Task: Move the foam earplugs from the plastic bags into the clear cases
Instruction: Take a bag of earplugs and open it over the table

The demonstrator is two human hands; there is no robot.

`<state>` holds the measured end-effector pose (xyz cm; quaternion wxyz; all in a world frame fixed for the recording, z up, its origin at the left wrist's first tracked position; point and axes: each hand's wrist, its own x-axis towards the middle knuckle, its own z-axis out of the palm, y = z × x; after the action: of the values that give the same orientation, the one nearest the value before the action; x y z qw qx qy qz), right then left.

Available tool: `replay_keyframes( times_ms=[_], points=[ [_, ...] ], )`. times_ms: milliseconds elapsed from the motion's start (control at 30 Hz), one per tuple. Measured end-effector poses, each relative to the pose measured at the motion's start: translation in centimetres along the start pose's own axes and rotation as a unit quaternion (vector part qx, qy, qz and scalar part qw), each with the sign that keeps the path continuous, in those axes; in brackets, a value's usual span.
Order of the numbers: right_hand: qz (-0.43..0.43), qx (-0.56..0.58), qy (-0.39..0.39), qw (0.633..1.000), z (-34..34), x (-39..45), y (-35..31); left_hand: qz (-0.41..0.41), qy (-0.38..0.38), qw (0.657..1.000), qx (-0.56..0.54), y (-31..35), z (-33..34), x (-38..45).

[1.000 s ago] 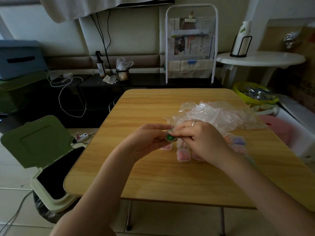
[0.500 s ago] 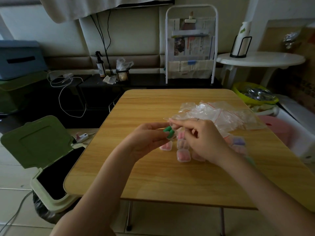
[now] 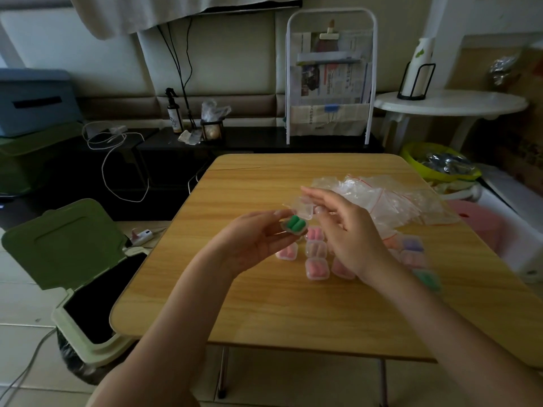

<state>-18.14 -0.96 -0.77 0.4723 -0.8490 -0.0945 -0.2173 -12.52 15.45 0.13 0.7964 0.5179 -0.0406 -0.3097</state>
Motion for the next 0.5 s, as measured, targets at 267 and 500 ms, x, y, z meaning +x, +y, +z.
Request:
replay_keyframes(
  times_ms=[267,500],
  points=[
    [-0.005,-0.014,0.022,1.000,0.6,0.1,0.4,-0.014,-0.029,0.991,0.129,-0.1,0.1,-0.4],
    [0.011,0.034,-0.007,0.999,1.1,0.0,0.5,0.018,-0.018,0.980,0.197,-0.4,-0.2,-0.5]
  ],
)
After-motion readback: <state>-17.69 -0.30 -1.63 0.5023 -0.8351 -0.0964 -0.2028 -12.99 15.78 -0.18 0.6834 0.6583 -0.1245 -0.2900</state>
